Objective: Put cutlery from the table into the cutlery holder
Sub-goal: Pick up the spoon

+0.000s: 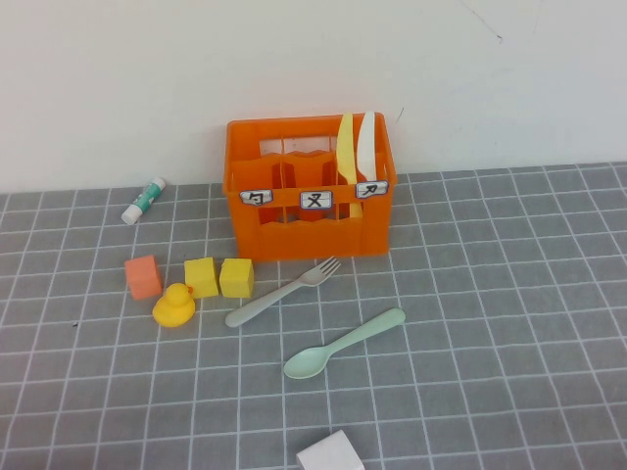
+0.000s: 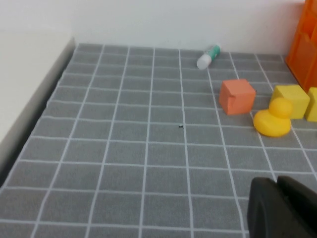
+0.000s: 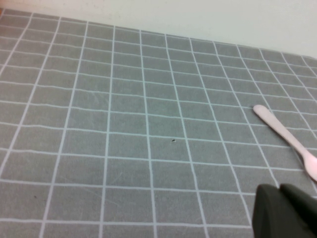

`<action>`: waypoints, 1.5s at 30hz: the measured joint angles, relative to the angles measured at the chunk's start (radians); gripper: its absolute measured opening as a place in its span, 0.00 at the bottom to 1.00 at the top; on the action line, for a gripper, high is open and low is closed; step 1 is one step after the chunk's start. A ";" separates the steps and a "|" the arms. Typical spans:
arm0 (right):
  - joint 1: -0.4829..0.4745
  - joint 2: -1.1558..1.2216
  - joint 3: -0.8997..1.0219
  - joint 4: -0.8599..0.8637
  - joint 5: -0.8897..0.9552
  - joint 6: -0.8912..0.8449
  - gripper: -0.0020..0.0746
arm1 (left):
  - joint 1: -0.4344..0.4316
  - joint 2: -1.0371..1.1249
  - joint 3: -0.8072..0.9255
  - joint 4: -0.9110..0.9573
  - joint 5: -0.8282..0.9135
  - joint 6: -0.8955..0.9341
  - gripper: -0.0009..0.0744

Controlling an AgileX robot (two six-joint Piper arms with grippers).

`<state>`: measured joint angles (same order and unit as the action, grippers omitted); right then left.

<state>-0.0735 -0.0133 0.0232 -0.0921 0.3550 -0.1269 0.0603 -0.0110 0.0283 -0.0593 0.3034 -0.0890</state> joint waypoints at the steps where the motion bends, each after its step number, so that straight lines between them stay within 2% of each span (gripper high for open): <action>1: 0.000 0.000 0.000 0.000 0.000 0.000 0.02 | 0.000 0.000 0.000 -0.004 0.008 0.000 0.01; 38: 0.000 0.000 0.000 -0.002 0.002 0.000 0.02 | 0.000 0.000 -0.004 -0.015 0.026 0.000 0.01; 41: 0.000 0.000 -0.025 -0.002 0.063 0.000 0.02 | 0.000 0.000 -0.004 -0.015 0.026 0.000 0.01; 45: 0.000 0.000 -0.170 -0.002 0.165 0.004 0.02 | 0.000 0.000 -0.004 -0.015 0.026 0.000 0.01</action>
<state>-0.0735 -0.0133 -0.1472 -0.0944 0.5197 -0.1233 0.0603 -0.0110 0.0246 -0.0741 0.3290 -0.0887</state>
